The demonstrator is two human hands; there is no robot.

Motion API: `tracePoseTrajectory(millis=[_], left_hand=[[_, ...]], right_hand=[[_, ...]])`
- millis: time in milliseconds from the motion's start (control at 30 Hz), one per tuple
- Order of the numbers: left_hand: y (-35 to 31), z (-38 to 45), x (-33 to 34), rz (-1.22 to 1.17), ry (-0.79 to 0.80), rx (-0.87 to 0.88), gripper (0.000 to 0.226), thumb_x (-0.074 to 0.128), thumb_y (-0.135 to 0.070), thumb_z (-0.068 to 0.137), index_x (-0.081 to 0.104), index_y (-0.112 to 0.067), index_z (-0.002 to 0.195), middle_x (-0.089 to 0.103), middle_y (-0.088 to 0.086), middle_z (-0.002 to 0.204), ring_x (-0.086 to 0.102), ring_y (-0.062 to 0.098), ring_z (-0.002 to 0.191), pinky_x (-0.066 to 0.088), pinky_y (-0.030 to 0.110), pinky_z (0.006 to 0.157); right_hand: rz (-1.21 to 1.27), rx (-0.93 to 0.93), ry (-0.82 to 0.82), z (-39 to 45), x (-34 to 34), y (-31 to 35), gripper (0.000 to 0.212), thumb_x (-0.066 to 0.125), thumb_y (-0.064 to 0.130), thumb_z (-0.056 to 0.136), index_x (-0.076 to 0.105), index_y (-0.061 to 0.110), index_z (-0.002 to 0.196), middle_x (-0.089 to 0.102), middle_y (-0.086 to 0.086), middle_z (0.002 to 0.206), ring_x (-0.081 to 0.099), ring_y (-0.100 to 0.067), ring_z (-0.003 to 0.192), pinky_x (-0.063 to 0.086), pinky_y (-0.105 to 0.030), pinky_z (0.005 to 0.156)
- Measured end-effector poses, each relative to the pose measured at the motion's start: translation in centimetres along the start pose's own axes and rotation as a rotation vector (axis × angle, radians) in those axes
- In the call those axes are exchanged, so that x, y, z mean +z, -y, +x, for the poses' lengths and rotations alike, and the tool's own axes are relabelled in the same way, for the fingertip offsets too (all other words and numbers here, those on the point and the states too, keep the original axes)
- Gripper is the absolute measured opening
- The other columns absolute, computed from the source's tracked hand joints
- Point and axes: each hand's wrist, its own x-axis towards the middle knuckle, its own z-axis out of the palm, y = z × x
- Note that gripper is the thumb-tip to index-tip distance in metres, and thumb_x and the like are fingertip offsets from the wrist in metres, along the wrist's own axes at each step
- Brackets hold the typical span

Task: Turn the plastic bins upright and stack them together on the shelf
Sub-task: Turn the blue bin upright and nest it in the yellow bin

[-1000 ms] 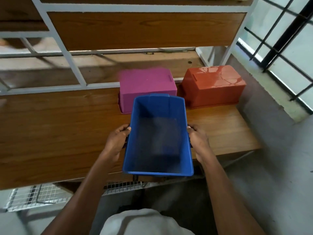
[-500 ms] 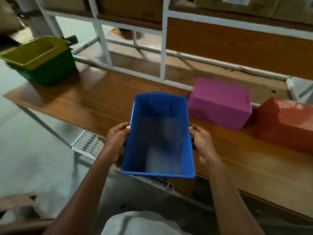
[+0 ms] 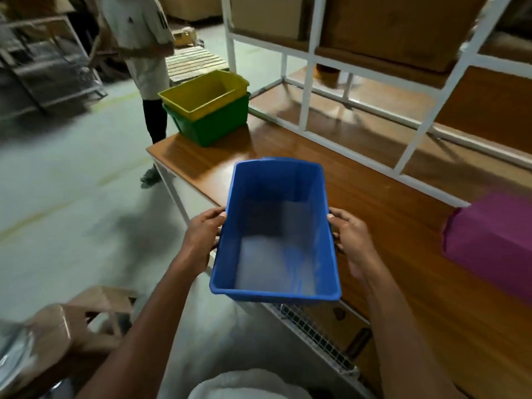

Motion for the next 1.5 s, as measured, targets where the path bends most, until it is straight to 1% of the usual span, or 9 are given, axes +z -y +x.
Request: tracePoseTrajectory(millis=[200, 367, 600, 800, 1033, 1167, 1267, 1433, 1500], left_hand=[[-3.8, 5.7, -6.0, -0.037, -0.047, 0.051, 0.023, 0.056, -0.023, 0.105, 0.077, -0.027, 0.113, 0.076, -0.004, 0.099, 0.063, 0.017, 0.086, 0.053, 0.036, 0.075], [-7.0, 11.9, -8.8, -0.057, -0.071, 0.089, 0.022, 0.058, -0.028, 0.104, 0.079, -0.028, 0.112, 0.078, -0.004, 0.106, 0.064, 0.020, 0.094, 0.054, 0.044, 0.083], [-13.3, 21.5, -9.7, -0.034, -0.007, 0.167, 0.024, 0.056, -0.027, 0.106, 0.076, -0.025, 0.119, 0.078, 0.000, 0.114, 0.069, 0.022, 0.101, 0.055, 0.039, 0.081], [-18.8, 29.7, -10.1, -0.028, 0.022, 0.200, 0.025, 0.057, -0.028, 0.105, 0.075, -0.020, 0.121, 0.076, 0.002, 0.105, 0.067, 0.017, 0.087, 0.053, 0.022, 0.058], [-23.6, 39.3, -10.7, -0.024, 0.181, 0.236, 0.025, 0.058, -0.026, 0.105, 0.077, -0.018, 0.118, 0.076, -0.001, 0.096, 0.066, 0.013, 0.080, 0.050, 0.020, 0.055], [-26.1, 44.7, -12.0, 0.000, 0.267, 0.264, 0.023, 0.057, -0.023, 0.106, 0.077, -0.017, 0.113, 0.076, -0.003, 0.090, 0.067, 0.004, 0.068, 0.051, 0.017, 0.054], [-28.3, 48.1, -13.4, 0.063, 0.364, 0.297, 0.023, 0.058, -0.024, 0.104, 0.080, -0.018, 0.106, 0.077, -0.003, 0.086, 0.064, 0.005, 0.063, 0.048, 0.017, 0.053], [-32.9, 53.4, -15.3, -0.006, 0.510, 0.219, 0.030, 0.057, -0.024, 0.102, 0.083, -0.016, 0.088, 0.074, 0.001, 0.083, 0.066, 0.015, 0.073, 0.051, 0.027, 0.067], [-34.2, 54.8, -15.7, -0.023, 0.591, 0.197, 0.033, 0.055, -0.031, 0.103, 0.082, -0.012, 0.108, 0.073, 0.007, 0.102, 0.064, 0.021, 0.088, 0.051, 0.029, 0.075]], right_hand=[[0.019, -0.022, 0.045, 4.2, 7.6, 4.4, 0.028, 0.050, 0.027, 0.110, 0.071, 0.028, 0.128, 0.078, 0.000, 0.115, 0.072, -0.023, 0.106, 0.054, -0.038, 0.078], [0.022, -0.074, 0.048, 9.0, 11.8, 8.3, 0.026, 0.051, 0.029, 0.110, 0.073, 0.029, 0.124, 0.079, 0.003, 0.112, 0.071, -0.021, 0.105, 0.052, -0.037, 0.079], [0.086, -0.123, 0.022, 17.5, 15.8, 13.7, 0.022, 0.054, 0.031, 0.108, 0.074, 0.025, 0.115, 0.081, 0.000, 0.101, 0.074, -0.023, 0.097, 0.053, -0.038, 0.077], [0.083, -0.161, -0.044, 23.2, 18.9, 18.6, 0.025, 0.054, 0.031, 0.108, 0.074, 0.018, 0.114, 0.079, -0.005, 0.103, 0.072, -0.025, 0.094, 0.055, -0.039, 0.078], [0.053, -0.180, -0.185, 27.9, 22.7, 22.3, 0.020, 0.055, 0.036, 0.107, 0.072, 0.025, 0.106, 0.078, 0.001, 0.101, 0.072, -0.023, 0.095, 0.057, -0.041, 0.080], [0.032, -0.195, -0.270, 29.9, 25.9, 23.9, 0.020, 0.061, 0.039, 0.104, 0.069, 0.023, 0.114, 0.077, 0.001, 0.106, 0.074, -0.022, 0.094, 0.053, -0.036, 0.070], [0.018, -0.142, -0.343, 30.9, 28.7, 25.2, 0.013, 0.069, 0.035, 0.101, 0.065, 0.025, 0.109, 0.075, -0.002, 0.107, 0.074, -0.024, 0.090, 0.055, -0.036, 0.065], [0.063, -0.051, -0.419, 31.8, 33.0, 27.6, 0.020, 0.064, 0.023, 0.103, 0.066, 0.011, 0.119, 0.073, -0.009, 0.112, 0.072, -0.023, 0.086, 0.056, -0.027, 0.050], [0.138, -0.046, -0.466, 31.8, 34.3, 28.1, 0.020, 0.062, 0.020, 0.104, 0.066, 0.008, 0.119, 0.072, -0.010, 0.110, 0.070, -0.023, 0.085, 0.057, -0.028, 0.050]])
